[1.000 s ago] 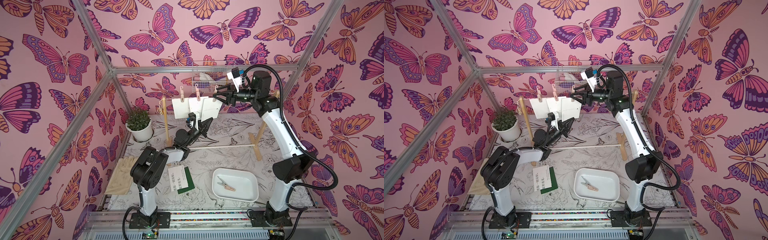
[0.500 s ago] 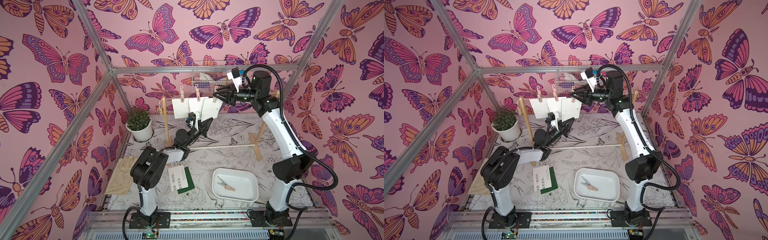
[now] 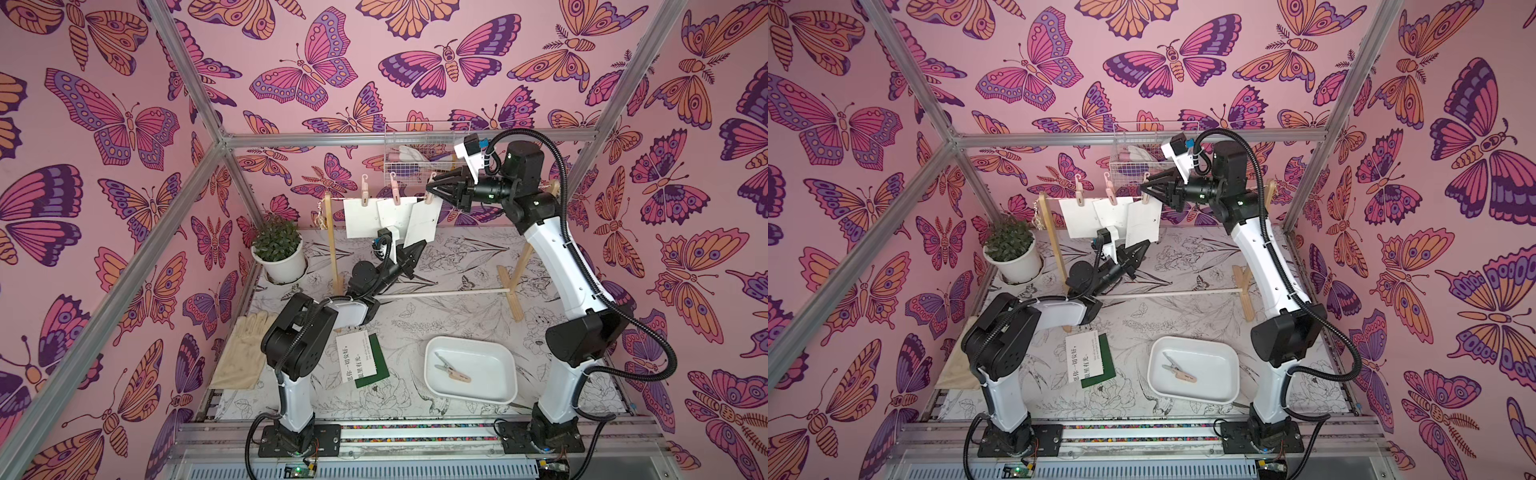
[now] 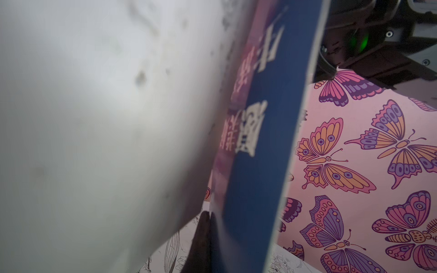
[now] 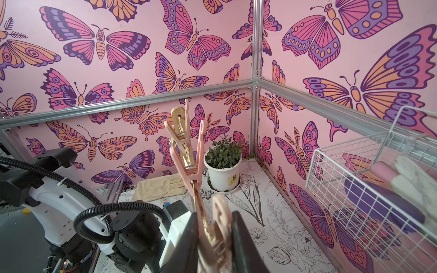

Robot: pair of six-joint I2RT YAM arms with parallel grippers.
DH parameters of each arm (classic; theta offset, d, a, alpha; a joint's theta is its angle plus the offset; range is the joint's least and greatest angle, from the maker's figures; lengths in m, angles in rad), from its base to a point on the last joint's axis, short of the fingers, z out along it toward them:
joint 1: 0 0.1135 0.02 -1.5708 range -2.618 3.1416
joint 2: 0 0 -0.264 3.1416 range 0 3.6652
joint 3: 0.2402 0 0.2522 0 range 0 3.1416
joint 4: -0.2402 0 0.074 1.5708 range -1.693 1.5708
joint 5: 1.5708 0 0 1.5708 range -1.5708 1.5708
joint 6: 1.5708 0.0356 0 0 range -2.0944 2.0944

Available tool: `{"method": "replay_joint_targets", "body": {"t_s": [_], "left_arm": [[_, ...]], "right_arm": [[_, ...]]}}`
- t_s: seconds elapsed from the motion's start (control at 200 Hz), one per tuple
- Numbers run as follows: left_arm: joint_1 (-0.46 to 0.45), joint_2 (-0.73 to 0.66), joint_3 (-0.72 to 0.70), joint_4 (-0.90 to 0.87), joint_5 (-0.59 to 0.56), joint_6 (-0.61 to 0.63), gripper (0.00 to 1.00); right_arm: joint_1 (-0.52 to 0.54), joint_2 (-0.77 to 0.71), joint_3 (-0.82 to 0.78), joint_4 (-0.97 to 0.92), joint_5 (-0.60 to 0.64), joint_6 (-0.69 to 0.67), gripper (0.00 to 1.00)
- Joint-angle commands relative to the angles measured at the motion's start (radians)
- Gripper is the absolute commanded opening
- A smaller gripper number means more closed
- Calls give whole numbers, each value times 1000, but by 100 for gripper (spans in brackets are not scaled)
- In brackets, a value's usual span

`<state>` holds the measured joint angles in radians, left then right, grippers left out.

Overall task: Remove the postcards from the strings
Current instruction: Remove the clamp from the clothesline, then place the clamp in the storage box, then place the postcard on the postcard.

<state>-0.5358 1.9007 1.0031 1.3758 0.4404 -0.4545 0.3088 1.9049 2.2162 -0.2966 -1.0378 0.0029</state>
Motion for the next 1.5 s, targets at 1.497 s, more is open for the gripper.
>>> {"method": "replay_joint_targets", "body": {"t_s": [1.497], "left_arm": [[-135, -1127, -740, -896, -201, -440, 0]], "right_arm": [[270, -895, -1088, 5, 773, 120, 11]]}}
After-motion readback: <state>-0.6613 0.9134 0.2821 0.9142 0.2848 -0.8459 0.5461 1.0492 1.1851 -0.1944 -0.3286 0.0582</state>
